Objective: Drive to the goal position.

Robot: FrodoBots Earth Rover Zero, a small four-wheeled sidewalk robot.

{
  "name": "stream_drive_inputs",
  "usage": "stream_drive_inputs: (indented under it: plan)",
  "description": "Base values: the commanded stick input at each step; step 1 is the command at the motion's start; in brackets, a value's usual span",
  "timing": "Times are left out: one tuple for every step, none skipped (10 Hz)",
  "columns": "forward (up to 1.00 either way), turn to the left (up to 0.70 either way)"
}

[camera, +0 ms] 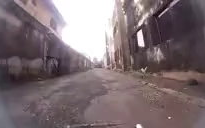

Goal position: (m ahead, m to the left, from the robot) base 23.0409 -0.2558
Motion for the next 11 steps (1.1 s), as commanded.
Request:
stream_drive_inputs:
  plan:
    - [1.00, 0.01]
    - [1.00, 0.01]
    - [1.00, 0.01]
    - [1.00, 0.01]
    - [1.00, 0.01]
    - [1.00, 0.01]
    - [1.00, 0.01]
    - [1.00, 0.01]
    - [1.00, 0.01]
    - [1.00, 0.01]
    - [1.00, 0.01]
